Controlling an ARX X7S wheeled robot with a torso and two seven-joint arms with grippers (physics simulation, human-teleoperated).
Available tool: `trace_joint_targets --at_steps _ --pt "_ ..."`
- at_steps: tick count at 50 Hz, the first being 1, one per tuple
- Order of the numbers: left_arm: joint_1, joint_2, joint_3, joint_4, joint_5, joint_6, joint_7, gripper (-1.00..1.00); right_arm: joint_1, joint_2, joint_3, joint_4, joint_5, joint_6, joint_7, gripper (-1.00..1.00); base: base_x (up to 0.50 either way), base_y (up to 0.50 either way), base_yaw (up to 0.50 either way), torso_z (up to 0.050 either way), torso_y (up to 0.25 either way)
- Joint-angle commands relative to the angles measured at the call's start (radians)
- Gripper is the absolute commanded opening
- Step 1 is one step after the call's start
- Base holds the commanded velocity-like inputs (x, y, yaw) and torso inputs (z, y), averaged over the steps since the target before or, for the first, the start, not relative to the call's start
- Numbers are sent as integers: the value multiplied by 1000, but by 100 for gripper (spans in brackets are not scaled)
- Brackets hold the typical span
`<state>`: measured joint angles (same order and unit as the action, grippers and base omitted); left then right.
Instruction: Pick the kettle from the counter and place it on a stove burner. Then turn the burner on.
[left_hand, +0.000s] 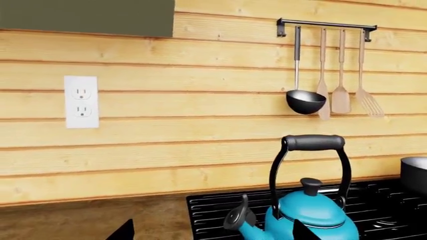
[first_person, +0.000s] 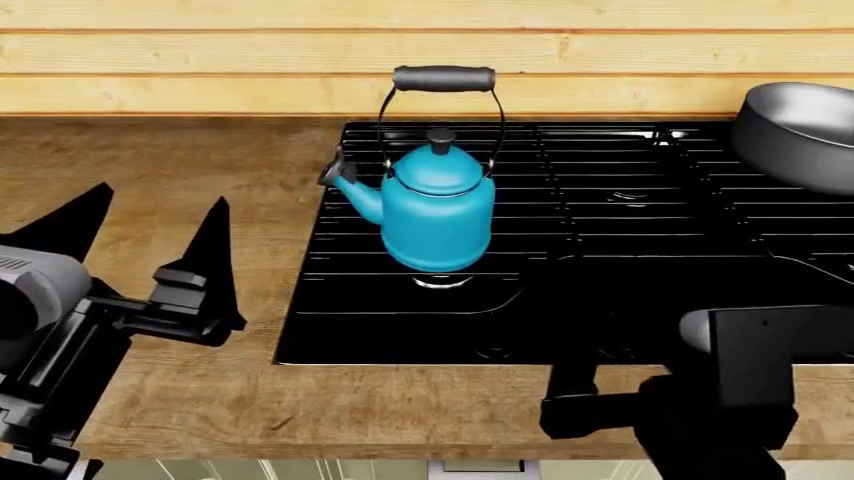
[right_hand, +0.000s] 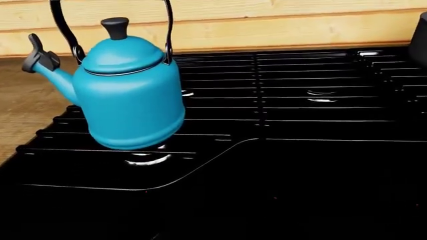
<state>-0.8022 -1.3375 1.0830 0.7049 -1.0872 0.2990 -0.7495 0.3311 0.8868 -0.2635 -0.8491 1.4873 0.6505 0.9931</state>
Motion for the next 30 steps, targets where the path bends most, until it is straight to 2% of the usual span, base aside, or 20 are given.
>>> trace_joint_targets --at_steps 1,16,30 --pt "14 1 1 -6 4 18 -3 100 19 -33 -49 53 -9 25 -23 100 0 0 0 0 0" --pt "31 5 7 -10 20 25 -2 100 83 -62 -130 93 -33 110 -29 100 0 0 0 0 0" --pt "47 22 12 -45 22 38 15 100 151 -135 -193 169 -87 148 -86 100 0 0 0 0 0"
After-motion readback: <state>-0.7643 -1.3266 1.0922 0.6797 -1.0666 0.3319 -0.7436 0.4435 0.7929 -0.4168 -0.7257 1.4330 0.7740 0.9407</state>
